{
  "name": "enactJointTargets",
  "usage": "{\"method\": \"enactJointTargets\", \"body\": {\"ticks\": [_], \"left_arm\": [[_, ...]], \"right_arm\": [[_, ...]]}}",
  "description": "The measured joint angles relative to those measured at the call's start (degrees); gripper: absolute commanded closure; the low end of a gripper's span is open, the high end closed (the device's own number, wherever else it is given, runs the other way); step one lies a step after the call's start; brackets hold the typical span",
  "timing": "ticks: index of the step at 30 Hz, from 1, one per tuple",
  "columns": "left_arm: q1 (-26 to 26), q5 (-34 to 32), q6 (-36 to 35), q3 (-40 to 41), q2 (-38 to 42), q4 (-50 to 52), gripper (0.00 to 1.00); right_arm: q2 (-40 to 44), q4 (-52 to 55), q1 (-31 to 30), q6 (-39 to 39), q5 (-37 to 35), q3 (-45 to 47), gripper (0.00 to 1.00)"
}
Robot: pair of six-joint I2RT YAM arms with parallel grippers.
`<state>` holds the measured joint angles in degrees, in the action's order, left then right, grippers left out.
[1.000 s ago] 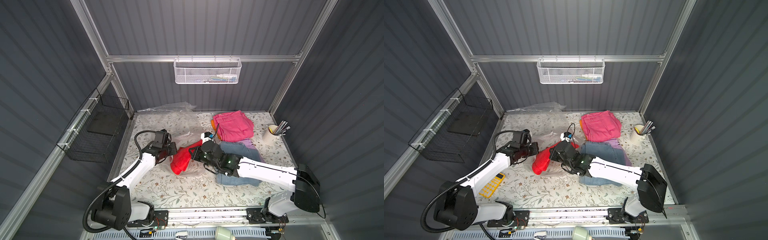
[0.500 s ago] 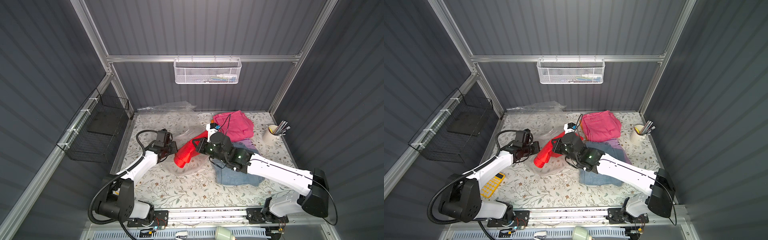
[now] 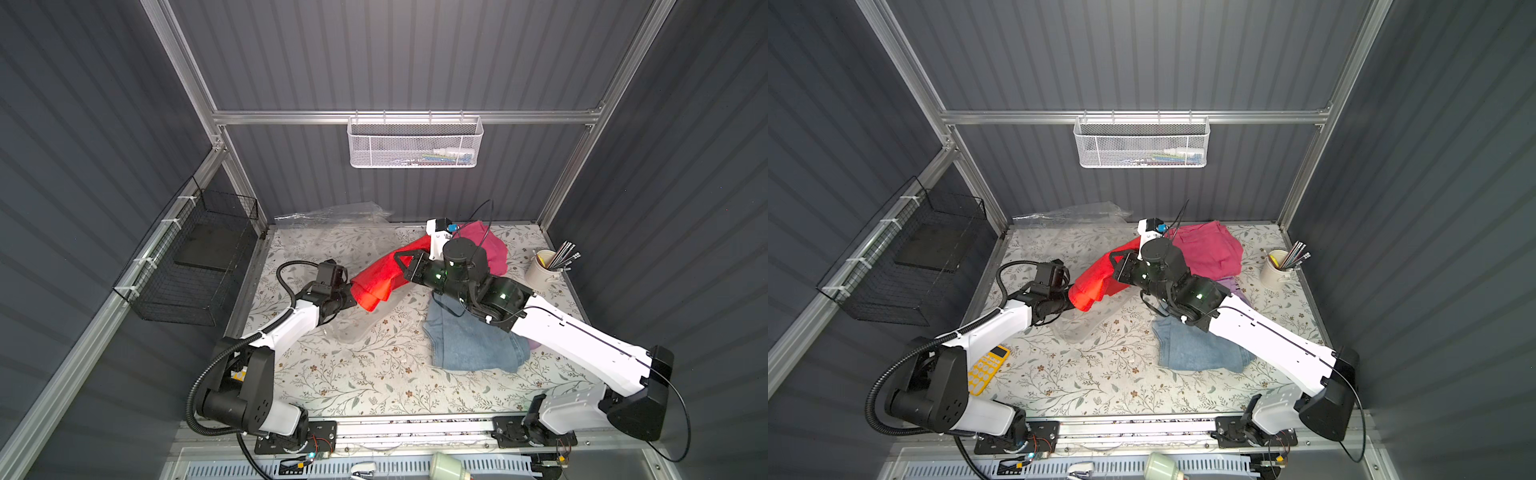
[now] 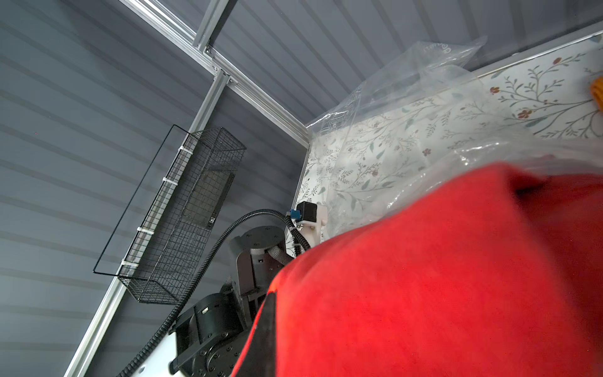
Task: Take the trousers out of the vacuum bag
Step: Take out the trousers from the vacuum bag.
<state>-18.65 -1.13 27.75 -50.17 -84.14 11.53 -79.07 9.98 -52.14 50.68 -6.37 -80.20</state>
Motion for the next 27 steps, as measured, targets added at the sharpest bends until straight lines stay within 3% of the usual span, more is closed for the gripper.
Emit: {"method": "enactJointTargets", "body": {"ticks": [18, 27], "left_arm": [[0.0, 0.0, 1.3, 1.1, -0.2, -2.1, 1.00], [0.7, 4.3, 1.5, 1.2, 1.0, -2.2, 1.00]], "right_arm": [[-7.8, 1.6, -0.5, -0.7, 3.1, -12.0, 1.00], [-11.5, -2.5, -2.1, -0.3, 4.7, -16.0, 1.00]]}}
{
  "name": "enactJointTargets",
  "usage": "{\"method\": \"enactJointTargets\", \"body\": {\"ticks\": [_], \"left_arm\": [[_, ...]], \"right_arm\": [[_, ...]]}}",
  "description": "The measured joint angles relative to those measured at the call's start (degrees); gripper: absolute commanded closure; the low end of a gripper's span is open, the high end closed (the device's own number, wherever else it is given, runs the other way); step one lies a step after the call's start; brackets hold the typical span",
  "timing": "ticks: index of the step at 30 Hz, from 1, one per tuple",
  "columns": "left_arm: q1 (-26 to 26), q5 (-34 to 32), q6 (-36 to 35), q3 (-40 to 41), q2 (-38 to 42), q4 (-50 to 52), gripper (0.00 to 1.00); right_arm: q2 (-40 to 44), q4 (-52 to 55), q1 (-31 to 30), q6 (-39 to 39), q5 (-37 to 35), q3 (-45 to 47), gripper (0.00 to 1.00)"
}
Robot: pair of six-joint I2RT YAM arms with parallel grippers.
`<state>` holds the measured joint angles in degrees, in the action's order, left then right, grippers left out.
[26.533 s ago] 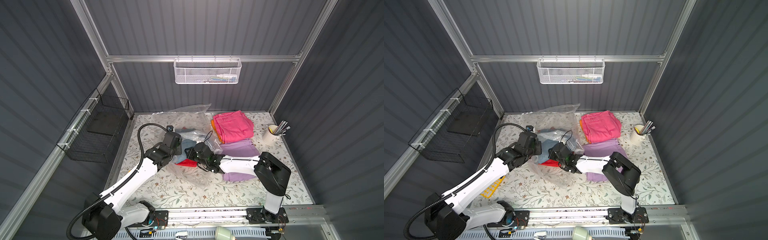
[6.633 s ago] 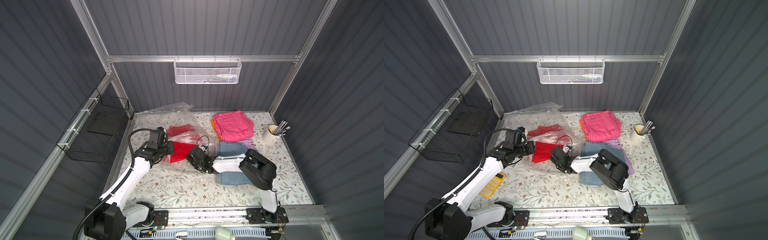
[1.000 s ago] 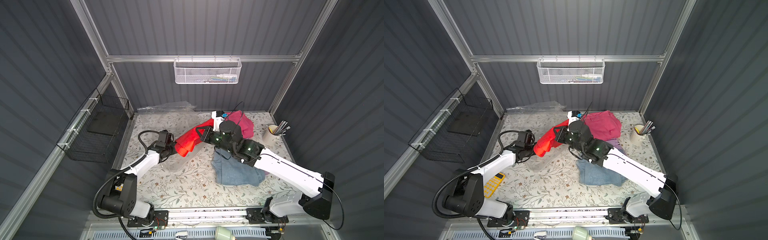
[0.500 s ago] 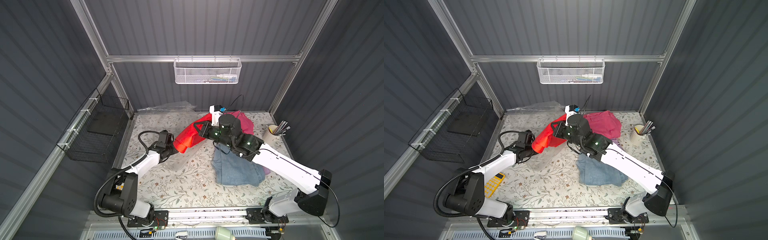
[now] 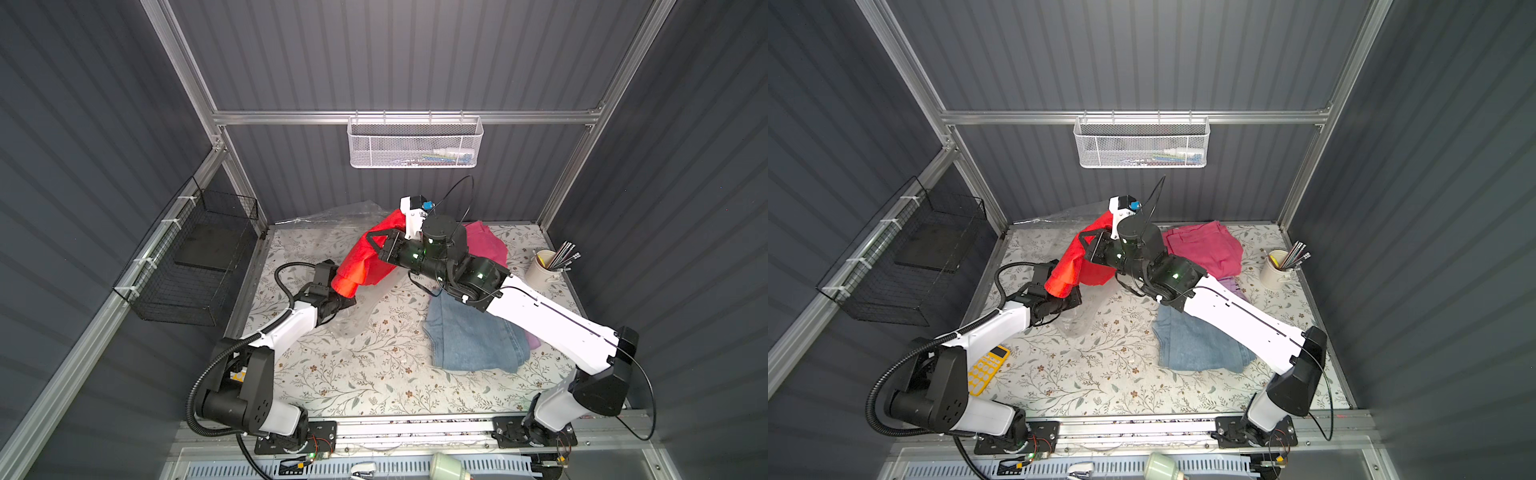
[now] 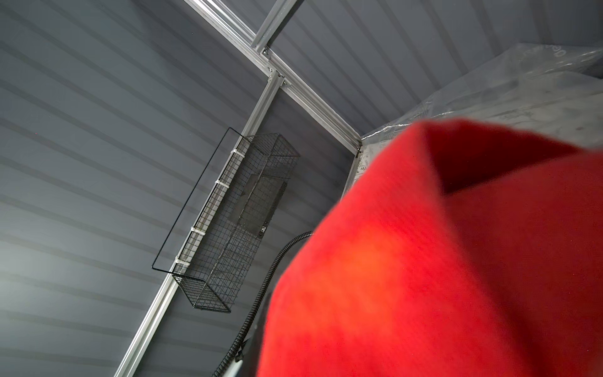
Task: Take the trousers out of the vacuum bag
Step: Take out the trousers from the vacuum bag.
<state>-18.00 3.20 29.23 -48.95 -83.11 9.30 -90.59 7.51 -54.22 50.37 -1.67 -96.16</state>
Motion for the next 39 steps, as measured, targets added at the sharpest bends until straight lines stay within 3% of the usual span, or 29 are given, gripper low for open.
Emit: {"method": "enactJointTargets", "body": {"ticks": [8, 17, 30, 39], "left_arm": [[0.0, 1.6, -0.2, 1.0, 6.5, 2.1, 1.00], [0.0, 1.5, -0.7, 1.0, 10.3, 4.3, 1.00], [0.0, 1.5, -0.7, 1.0, 10.3, 4.8, 1.00], [0.0, 1.5, -0.7, 1.0, 10.4, 4.5, 1.00]], "right_arm": [[8.8, -6.6, 0.5, 2.1, -1.5, 12.9, 1.00], [10.6, -9.6, 1.3, 6.3, -1.2, 22.3, 1.00], [6.6, -13.5, 1.4, 7.5, 2.0, 18.5, 1.00], [8.8, -13.1, 2.8, 5.8, 3.1, 18.9, 1.00]]}}
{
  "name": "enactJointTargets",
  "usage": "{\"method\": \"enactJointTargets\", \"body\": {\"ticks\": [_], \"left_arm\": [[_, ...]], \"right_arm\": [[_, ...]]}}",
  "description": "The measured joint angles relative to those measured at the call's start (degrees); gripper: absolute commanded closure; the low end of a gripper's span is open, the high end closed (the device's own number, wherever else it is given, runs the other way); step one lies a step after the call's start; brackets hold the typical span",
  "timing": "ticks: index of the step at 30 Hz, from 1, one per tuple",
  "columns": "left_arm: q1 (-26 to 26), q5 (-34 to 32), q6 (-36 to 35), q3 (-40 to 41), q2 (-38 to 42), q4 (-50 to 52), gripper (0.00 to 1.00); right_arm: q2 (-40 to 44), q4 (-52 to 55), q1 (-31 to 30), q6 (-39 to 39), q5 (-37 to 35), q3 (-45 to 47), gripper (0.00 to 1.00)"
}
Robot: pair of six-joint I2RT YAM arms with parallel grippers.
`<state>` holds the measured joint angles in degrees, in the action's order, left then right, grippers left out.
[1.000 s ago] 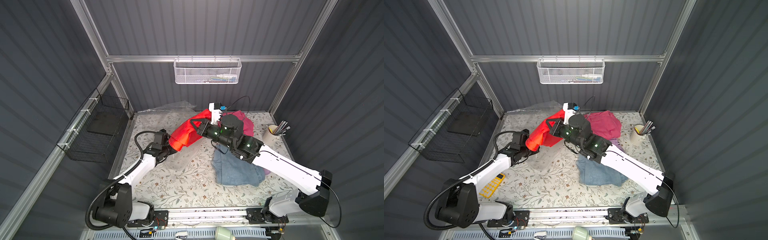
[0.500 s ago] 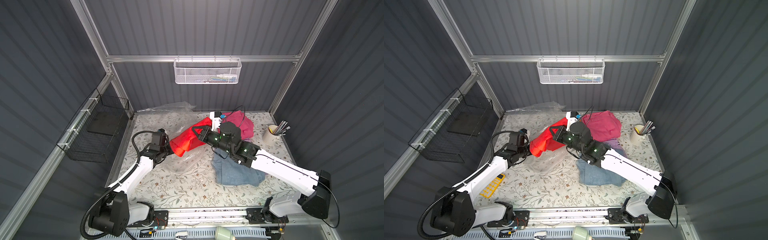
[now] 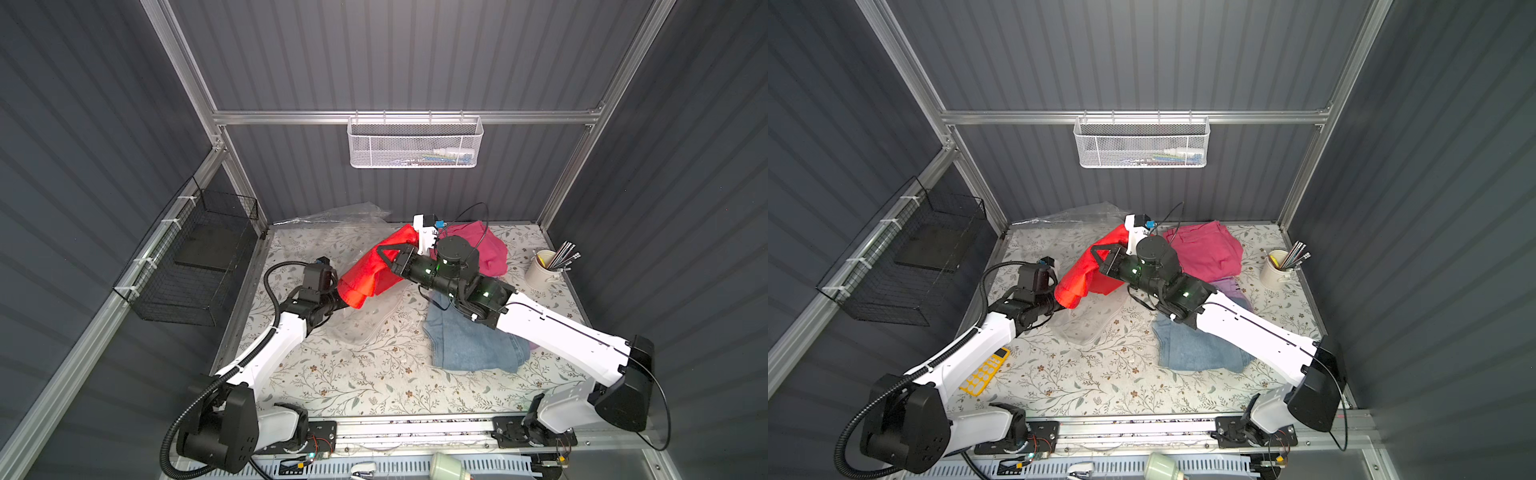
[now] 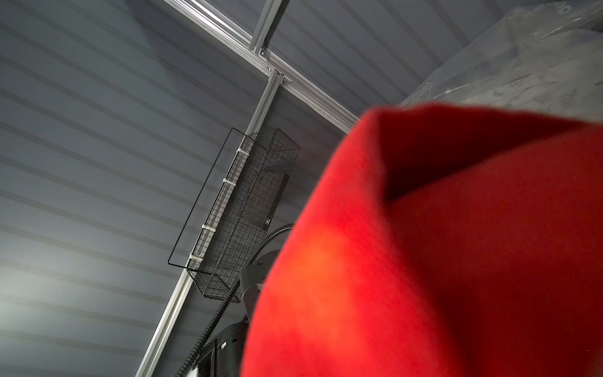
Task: Take the trousers out of the vacuum bag
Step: Take out the trousers from the vacuum bag.
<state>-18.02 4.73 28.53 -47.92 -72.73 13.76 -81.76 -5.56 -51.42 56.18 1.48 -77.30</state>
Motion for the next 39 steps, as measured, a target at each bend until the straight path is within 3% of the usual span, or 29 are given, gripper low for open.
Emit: {"method": "enactJointTargets", "body": {"ticks": [9, 23, 39], "left_arm": [[-0.3, 0.0, 0.0, 0.0, 0.0, 0.0, 1.00], [0.0, -1.0, -0.1, 0.2, -1.5, 0.2, 1.00], [0.0, -0.9, -1.1, 1.3, -1.9, -2.5, 1.00]], "right_arm": [[9.7, -1.2, 5.3, 1.5, 0.8, 7.9, 1.00], [1.1, -3.3, 1.4, 2.6, 3.3, 3.8, 1.00], [1.9, -2.5, 4.0, 1.9, 5.3, -2.4, 1.00]]}}
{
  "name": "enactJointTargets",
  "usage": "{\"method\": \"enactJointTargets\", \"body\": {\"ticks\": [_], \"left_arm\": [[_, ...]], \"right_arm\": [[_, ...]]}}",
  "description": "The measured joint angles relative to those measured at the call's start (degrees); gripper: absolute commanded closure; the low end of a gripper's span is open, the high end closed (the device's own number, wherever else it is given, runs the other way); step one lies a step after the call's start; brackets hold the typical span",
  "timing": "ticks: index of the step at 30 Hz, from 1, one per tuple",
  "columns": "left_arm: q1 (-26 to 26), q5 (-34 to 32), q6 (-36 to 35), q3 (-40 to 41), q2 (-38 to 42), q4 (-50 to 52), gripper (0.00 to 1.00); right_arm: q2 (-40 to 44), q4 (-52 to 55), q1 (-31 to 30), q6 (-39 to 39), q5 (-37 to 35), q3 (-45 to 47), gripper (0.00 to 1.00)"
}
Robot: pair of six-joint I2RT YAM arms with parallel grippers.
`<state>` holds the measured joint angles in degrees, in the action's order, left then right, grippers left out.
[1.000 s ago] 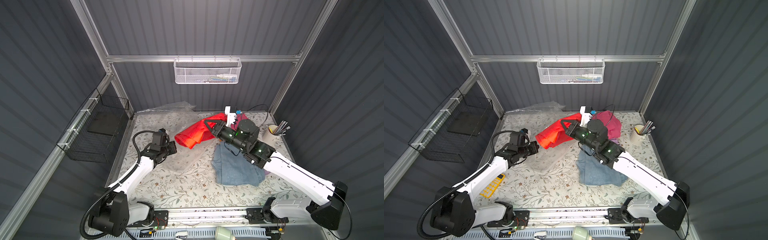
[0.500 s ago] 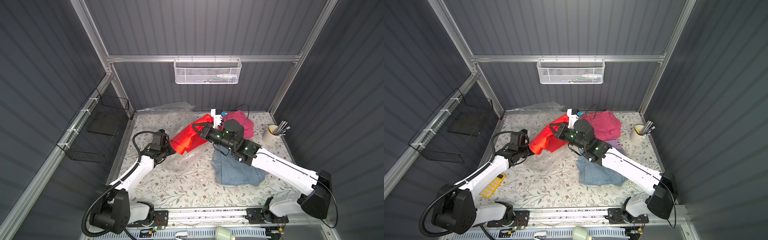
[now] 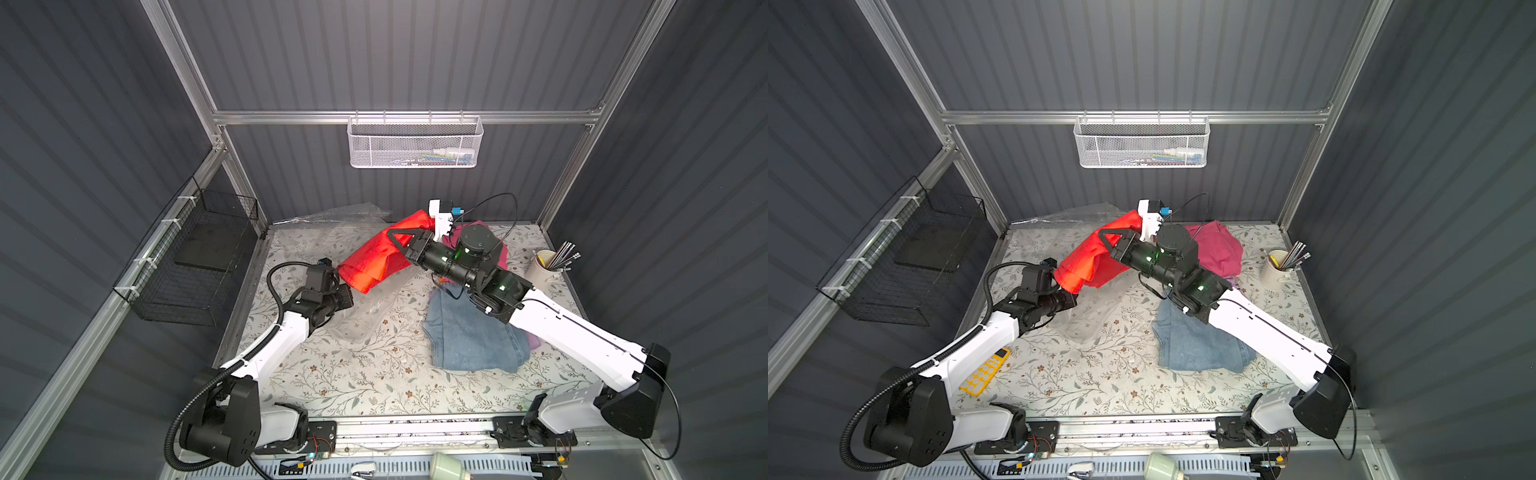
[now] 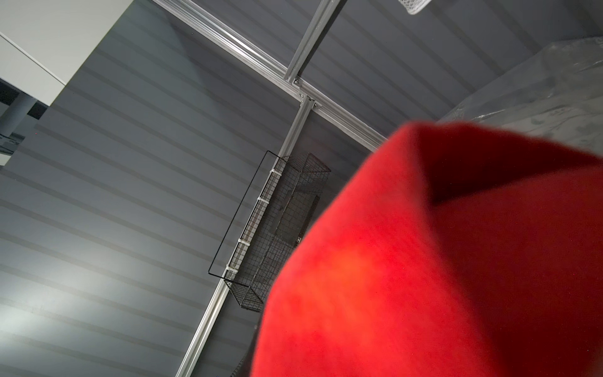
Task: Take the trousers out of the vacuum bag
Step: Take out the trousers from the vacuum bag, then place the trousers at the center of the board.
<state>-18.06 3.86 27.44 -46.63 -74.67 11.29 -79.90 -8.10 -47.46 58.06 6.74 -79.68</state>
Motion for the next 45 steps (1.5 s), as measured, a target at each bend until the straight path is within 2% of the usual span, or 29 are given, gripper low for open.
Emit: {"method": "enactJointTargets", "body": {"ticks": [8, 13, 18, 23, 29, 39, 45], "left_arm": [[0.0, 0.0, 0.0, 0.2, -3.2, -0.6, 1.00], [0.0, 0.0, 0.0, 0.2, -4.2, -0.6, 1.00], [0.0, -0.4, 0.0, 0.2, -4.6, -0.6, 1.00], [0.0, -1.9, -0.1, 0.3, -5.0, -0.6, 1.00], [0.0, -5.9, -0.3, 0.3, -6.2, 0.0, 1.00], [0.3, -11.7, -0.7, -0.2, -7.3, 2.4, 1.00], [0.8, -12.9, -1.7, -2.0, -7.3, 3.9, 1.00]], "right_arm": [[3.9, -2.1, 0.5, 0.5, 0.9, 0.0, 1.00], [0.4, -4.4, 0.5, 2.2, 2.4, -1.7, 1.00], [-4.3, -1.7, 0.5, 1.8, 3.7, -6.3, 1.00], [-3.2, 2.2, 1.1, -0.6, 4.3, -9.0, 1.00], [6.6, 8.0, 6.6, -2.9, 4.5, -6.9, 1.00], [28.5, 24.7, 22.0, -5.6, 3.1, 2.7, 1.00], [32.9, 34.0, 27.0, -5.5, 5.0, 9.8, 1.00]]}}
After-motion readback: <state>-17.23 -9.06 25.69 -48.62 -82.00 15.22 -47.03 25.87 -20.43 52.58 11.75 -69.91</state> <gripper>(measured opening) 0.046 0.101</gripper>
